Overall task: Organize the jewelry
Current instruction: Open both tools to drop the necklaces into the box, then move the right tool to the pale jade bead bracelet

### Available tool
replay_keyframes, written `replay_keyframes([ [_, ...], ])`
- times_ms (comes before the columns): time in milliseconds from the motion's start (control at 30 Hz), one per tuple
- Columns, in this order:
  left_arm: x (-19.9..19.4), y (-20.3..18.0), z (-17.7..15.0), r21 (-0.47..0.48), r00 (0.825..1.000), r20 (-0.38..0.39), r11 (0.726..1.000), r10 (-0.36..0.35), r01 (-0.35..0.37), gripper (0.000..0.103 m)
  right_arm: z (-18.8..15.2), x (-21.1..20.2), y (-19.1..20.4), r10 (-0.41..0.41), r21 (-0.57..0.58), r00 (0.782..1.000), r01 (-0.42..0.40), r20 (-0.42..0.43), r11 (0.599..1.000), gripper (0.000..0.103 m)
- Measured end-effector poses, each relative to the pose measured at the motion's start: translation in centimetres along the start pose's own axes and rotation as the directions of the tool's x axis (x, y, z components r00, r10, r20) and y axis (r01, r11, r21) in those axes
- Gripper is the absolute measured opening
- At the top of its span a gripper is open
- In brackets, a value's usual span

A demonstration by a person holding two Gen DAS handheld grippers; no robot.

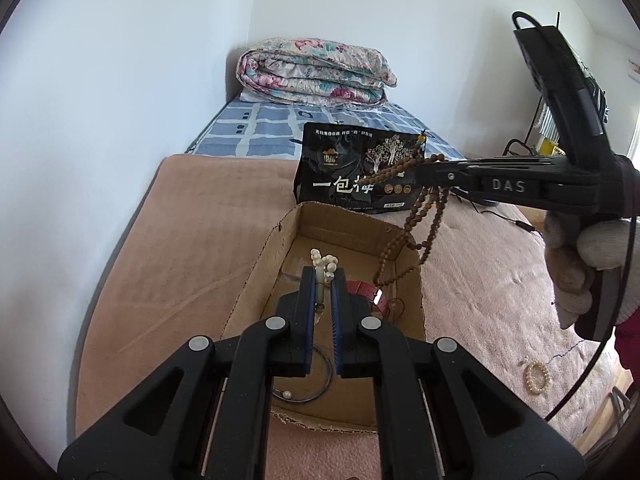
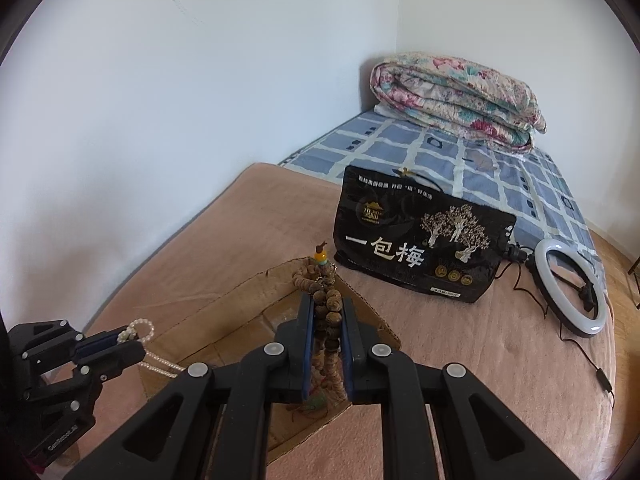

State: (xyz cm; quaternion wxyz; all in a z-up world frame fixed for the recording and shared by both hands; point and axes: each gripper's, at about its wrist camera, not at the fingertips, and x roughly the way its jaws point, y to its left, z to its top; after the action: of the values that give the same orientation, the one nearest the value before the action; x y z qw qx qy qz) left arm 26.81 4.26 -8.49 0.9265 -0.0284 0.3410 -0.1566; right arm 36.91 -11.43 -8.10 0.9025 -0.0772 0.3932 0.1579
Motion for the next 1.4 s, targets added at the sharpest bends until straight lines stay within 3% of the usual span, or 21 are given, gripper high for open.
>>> replay_keyframes([
  [367, 1.5, -0.7, -0.8, 0.036, 0.999, -0.033, 0.999, 0.014, -0.012, 0.005, -1.7, 4.5, -0.9, 0.028, 0.046, 0.996, -0.024, -0.084, 0.999, 0.010],
  [467, 1.8, -1.2, -0.9, 0.067, 0.998, -0.046, 0.997, 0.032, -0.029, 0.005, -2.1, 5.0, -1.0, 0.047, 0.062, 0.994, -0.041, -0.098, 0.997, 0.017],
  [533, 2.0, -1.4, -1.0, 0.077, 0.998, -0.052, 0.997, 0.030, -0.026, 0.005, -2.3, 4.9, -1.0, 0.038, 0.062, 0.995, -0.033, -0.091, 0.998, 0.034],
  [567, 2.1, -1.4, -1.0, 0.080, 0.998, -0.055, 0.996, 0.033, -0.029, 0.005, -2.3, 4.9, -1.0, 0.039, 0.064, 0.995, -0.033, -0.091, 0.997, 0.036],
  [633, 2.2, -1.5, -1.1, 0.086, 0.997, -0.066, 0.996, 0.042, -0.036, 0.016, -2.4, 4.8, -1.2, 0.026, 0.073, 0.996, -0.020, -0.088, 0.997, 0.058],
  [700, 2.1, -1.5, -1.1, 0.084, 0.997, -0.065, 0.996, 0.045, -0.039, 0.064, -2.4, 4.4, -1.5, 0.011, 0.085, 0.997, -0.005, -0.072, 0.996, 0.070],
  [733, 1.9, -1.6, -1.2, 0.085, 0.997, -0.048, 0.995, 0.053, -0.049, 0.068, -2.4, 4.3, -1.6, 0.007, 0.090, 0.998, -0.001, -0.067, 0.996, 0.072],
  [833, 1.6, -1.9, -1.4, 0.099, 0.997, -0.047, 0.993, 0.067, -0.062, 0.068, -2.5, 3.9, -2.1, 0.004, 0.104, 0.998, 0.002, -0.063, 0.995, 0.085],
  [1400, -0.8, -4.2, -1.6, 0.119, 0.996, -0.043, 0.990, 0.083, -0.077, 0.069, -4.7, -2.4, -4.4, -0.029, 0.135, 1.000, 0.028, 0.009, 0.990, 0.095],
])
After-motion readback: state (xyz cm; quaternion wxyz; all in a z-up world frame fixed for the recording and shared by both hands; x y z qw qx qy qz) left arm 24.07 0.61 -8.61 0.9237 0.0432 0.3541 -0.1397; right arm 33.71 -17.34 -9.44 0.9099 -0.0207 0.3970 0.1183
